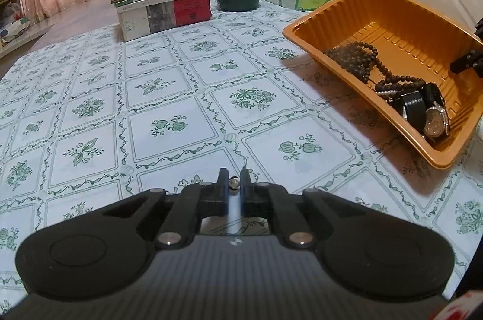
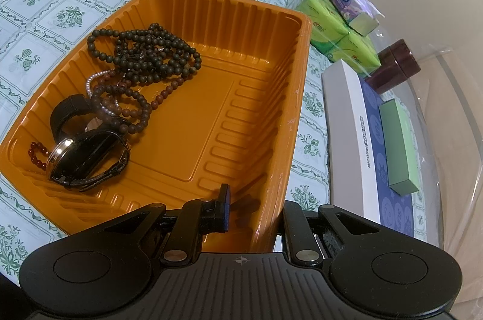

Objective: Organize jewelry
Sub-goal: 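Pinch the small bead off the tablecloth with the left gripper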

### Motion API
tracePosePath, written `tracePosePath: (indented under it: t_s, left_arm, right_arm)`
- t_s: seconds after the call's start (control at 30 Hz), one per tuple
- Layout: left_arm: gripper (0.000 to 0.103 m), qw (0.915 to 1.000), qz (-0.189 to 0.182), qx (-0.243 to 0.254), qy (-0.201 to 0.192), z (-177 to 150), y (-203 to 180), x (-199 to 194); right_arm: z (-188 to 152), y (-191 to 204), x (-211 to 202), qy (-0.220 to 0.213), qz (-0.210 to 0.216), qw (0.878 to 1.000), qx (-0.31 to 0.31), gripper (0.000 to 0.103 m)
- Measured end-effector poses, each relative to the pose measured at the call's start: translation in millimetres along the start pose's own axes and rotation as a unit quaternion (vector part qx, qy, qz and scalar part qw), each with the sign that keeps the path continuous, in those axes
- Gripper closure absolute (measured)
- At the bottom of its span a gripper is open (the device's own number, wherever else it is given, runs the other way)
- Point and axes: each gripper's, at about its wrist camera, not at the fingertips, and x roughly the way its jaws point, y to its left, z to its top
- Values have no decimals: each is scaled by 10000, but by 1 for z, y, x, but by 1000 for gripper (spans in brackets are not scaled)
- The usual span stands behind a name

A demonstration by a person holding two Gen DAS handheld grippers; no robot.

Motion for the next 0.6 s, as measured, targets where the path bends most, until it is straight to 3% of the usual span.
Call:
tracePosePath:
  t_s: [0.6]
  left_arm:
    - [98,9997,-237,29,-25,6,-15,-14]
  right_arm:
    - [0,-1,0,-10,9,10000,-11,88]
